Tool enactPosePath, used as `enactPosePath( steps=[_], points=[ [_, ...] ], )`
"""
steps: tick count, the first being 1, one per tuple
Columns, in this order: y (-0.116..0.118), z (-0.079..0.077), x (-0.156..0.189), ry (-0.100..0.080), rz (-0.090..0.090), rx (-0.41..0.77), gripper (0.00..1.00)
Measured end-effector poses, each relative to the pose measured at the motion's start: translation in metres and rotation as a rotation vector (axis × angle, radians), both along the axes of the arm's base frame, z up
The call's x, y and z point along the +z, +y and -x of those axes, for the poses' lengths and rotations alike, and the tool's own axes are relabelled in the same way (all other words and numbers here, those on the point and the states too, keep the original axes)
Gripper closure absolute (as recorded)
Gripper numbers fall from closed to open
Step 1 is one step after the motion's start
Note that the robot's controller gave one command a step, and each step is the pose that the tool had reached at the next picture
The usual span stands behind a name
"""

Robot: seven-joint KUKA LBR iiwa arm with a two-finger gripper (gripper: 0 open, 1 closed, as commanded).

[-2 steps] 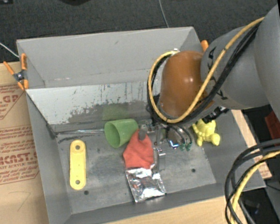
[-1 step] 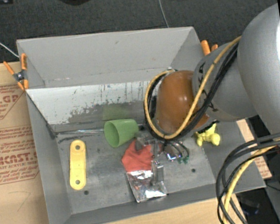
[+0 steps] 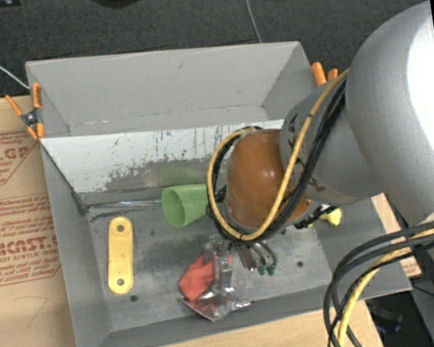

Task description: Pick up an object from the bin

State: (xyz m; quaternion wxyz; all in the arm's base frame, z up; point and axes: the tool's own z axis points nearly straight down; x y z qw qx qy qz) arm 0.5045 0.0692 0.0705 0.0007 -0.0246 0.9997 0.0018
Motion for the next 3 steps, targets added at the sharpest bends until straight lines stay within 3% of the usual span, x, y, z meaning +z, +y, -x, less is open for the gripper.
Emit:
enactPosePath(
  steps=[1, 2, 3],
  points=[
    [0.000, 0.000, 0.000, 0.000, 0.000, 0.000, 1.00],
    [-0.001, -0.007, 0.078, 0.005, 0.001, 0.036, 1.00],
    [-0.014, -0.014, 0.129, -0.007, 0.000, 0.040, 1.00]
  ],
)
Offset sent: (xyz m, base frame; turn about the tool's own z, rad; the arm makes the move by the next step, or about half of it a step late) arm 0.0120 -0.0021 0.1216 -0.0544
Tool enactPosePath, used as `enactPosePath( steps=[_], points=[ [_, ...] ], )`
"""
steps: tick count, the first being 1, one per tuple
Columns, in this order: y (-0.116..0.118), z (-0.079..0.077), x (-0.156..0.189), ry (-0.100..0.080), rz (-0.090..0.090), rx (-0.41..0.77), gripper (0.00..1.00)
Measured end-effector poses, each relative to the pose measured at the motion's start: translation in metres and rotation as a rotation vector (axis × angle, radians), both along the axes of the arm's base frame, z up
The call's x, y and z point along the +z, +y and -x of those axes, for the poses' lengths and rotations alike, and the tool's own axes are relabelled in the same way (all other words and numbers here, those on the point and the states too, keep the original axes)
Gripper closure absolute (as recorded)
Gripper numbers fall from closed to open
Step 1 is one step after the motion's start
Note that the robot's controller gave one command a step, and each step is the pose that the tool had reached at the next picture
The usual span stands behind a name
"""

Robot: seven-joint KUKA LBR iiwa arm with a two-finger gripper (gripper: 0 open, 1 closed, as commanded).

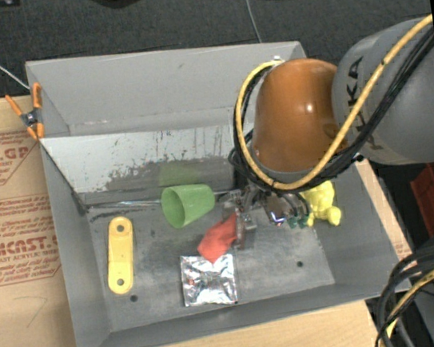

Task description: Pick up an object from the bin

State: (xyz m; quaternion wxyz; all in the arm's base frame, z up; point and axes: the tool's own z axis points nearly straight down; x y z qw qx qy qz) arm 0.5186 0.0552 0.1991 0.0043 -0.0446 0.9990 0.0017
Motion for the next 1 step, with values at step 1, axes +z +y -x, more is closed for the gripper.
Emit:
enactPosePath(
  steps=[1],
  points=[
    [0.0077, -0.0045, 0.0691, 0.012, 0.000, -0.057, 1.00]
  ],
)
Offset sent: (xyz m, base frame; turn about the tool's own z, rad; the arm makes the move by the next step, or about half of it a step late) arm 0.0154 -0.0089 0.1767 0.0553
